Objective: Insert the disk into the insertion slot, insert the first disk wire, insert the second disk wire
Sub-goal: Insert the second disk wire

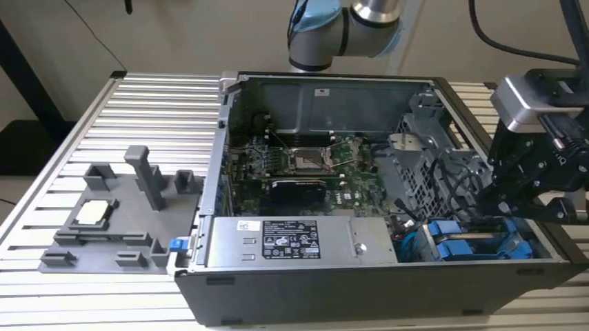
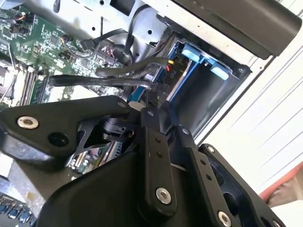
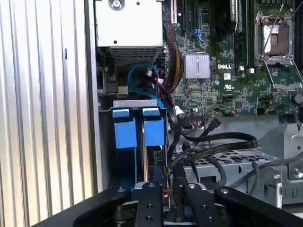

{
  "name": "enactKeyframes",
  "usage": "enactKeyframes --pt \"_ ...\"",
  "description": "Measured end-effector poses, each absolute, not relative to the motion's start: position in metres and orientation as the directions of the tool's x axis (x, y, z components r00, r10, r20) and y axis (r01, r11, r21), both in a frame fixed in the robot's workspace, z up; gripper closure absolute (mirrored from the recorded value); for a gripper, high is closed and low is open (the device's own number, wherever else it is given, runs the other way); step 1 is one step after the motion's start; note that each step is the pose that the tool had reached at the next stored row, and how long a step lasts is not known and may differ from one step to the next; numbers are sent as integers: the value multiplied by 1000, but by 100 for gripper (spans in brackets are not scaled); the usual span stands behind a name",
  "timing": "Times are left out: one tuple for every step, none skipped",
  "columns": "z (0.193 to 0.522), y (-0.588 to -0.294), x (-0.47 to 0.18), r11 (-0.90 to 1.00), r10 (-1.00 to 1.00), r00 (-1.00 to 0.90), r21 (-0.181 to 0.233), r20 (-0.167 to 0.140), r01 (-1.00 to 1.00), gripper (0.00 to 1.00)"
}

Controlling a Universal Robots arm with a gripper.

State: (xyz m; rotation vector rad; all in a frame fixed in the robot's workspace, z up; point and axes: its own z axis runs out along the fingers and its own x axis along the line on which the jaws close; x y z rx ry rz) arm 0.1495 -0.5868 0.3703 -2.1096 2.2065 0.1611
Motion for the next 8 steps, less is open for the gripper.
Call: enactKeyframes --pt "373 -587 150 44 -990 -46 18 -133 -999 76" --pt "373 -587 150 44 -990 -46 18 -133 -999 76" --pt "373 -587 150 44 -990 -46 18 -133 -999 76" --pt "373 -587 150 44 -990 -46 18 -133 -999 76" --pt "373 -587 150 44 -990 -46 18 -133 -999 76" --pt "374 -587 150 44 -990 -46 18 -133 -999 76" --pt "374 -587 150 44 -990 -46 18 -133 -999 76" --pt "374 -587 150 44 -990 -46 18 -133 -999 76"
